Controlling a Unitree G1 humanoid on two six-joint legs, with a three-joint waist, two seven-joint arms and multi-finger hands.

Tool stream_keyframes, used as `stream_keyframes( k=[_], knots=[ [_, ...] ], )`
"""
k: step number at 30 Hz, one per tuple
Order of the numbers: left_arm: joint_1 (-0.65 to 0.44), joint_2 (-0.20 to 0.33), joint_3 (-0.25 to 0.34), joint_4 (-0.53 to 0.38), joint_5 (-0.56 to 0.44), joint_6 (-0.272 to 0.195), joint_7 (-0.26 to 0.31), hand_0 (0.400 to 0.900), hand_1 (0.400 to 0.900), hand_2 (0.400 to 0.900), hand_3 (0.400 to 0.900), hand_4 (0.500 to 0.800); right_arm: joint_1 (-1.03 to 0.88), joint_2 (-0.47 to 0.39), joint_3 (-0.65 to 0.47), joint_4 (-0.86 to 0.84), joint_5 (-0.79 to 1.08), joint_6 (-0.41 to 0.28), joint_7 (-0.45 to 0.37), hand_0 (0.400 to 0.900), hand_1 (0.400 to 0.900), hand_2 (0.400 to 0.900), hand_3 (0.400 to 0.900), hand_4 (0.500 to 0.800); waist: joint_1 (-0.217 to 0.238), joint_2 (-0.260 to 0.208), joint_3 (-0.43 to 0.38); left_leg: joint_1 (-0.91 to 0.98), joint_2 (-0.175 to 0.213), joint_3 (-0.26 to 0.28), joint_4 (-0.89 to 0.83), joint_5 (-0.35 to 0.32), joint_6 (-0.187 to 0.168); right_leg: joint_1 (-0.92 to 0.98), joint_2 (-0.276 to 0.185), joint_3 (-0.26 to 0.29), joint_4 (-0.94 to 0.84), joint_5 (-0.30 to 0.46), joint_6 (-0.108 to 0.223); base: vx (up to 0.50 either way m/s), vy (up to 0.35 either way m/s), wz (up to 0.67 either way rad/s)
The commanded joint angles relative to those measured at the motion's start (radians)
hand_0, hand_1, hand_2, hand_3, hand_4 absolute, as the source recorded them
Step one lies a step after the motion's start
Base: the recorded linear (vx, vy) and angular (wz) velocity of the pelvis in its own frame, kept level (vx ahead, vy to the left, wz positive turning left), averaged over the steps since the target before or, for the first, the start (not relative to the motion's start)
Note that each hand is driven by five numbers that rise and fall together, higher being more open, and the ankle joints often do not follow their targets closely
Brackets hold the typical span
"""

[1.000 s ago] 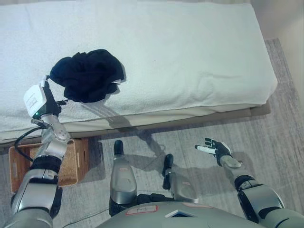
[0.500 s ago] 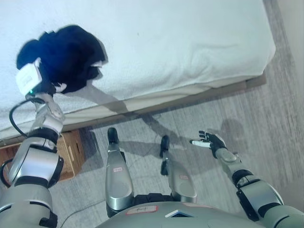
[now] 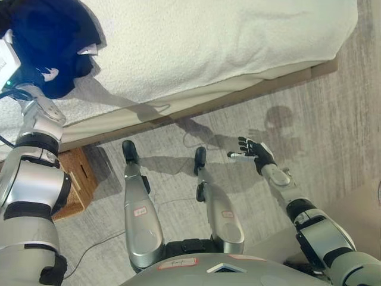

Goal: Put the clothes on the bed into the basket.

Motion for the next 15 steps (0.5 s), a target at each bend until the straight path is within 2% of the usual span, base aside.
stream_keyframes(
  k=[1,2,3,15],
  knots=[
    [-0.125,0.075,-0.032,0.070,-0.027,-0.012,0.008,0.600,0.600,0.600,0.600,0.620,0.018,-0.134,0.007,-0.078,0.053,-0.037,-0.023,0.900,0.900,0.900,0.900,0.800,-0.037,-0.008,-0.057,-0.157,0.033,-0.105,0.006,0.084,-0.050,0.018,-0.096,0.017,0.000,0.049,0.107,-0.01,0.002,-0.04],
    [-0.125,0.075,-0.032,0.071,-0.027,-0.012,0.008,0.433,0.433,0.433,0.433,0.520,0.019,-0.134,0.007,-0.079,0.053,-0.037,-0.023,0.900,0.900,0.900,0.900,0.800,-0.037,-0.008,-0.058,-0.158,0.034,-0.105,0.010,0.078,-0.051,0.018,-0.095,0.017,0.002,0.046,0.107,-0.02,-0.002,-0.05],
    [-0.126,0.081,-0.024,0.080,-0.038,-0.011,0.000,0.400,0.400,0.400,0.400,0.500,0.030,-0.141,0.003,-0.115,0.052,-0.039,-0.023,0.900,0.900,0.900,0.900,0.800,-0.046,-0.013,-0.062,-0.172,0.034,-0.106,0.010,0.083,-0.051,0.005,-0.092,0.018,-0.003,0.054,0.108,-0.01,0.003,-0.11],
    [-0.074,0.066,-0.010,0.060,-0.027,-0.014,-0.009,0.400,0.400,0.400,0.400,0.500,0.091,-0.161,-0.019,-0.166,0.041,-0.050,-0.015,0.900,0.900,0.900,0.900,0.800,-0.052,-0.004,-0.109,-0.174,0.044,-0.117,0.024,0.069,-0.057,0.006,-0.088,0.014,-0.001,0.042,0.108,0.00,0.003,-0.01]
  ],
)
